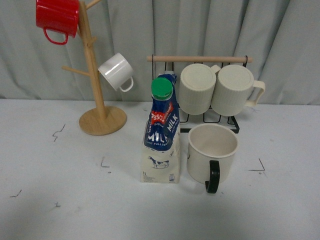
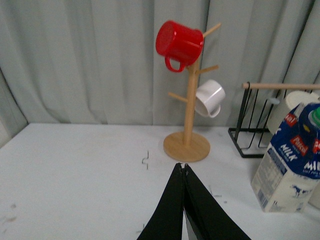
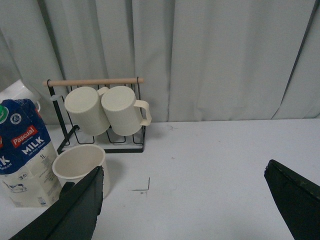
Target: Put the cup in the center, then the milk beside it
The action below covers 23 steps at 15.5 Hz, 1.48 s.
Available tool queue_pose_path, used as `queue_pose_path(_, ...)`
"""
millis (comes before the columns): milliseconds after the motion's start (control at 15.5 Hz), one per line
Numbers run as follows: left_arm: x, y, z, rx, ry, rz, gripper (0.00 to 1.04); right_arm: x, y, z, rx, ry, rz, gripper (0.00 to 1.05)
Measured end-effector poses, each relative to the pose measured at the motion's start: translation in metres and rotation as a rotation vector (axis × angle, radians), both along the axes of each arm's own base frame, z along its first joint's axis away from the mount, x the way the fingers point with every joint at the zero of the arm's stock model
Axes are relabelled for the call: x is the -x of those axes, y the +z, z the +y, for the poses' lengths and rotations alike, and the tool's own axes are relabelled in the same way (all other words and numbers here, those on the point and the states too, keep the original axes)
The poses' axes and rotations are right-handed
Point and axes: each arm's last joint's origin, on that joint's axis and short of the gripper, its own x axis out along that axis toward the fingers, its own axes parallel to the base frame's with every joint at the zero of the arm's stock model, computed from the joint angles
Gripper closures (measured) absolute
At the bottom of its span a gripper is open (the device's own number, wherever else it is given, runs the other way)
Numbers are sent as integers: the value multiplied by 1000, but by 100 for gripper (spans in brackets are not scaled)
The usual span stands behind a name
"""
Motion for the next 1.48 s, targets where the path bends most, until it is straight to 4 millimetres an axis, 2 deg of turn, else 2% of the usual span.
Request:
queue_pose_path(258,0,-3,0,1,-2,14,101,0,0,0,0,0,0,6)
queue_pose_path(386,0,-3,0,0,-2,17,92,0,0,0,0,0,0,6)
queue_pose_path(708,0,-3,0,0,-2,17,25,0,0,0,0,0,0,6)
queue_pose_path(837,0,-3,0,-1,-2,17,5,0,0,0,0,0,0,6)
queue_pose_path(902,0,-3,0,0,-2,17,7,0,0,0,0,0,0,6)
queue_pose_path(1481,0,-3,0,0,-2,17,7,0,0,0,0,0,0,6)
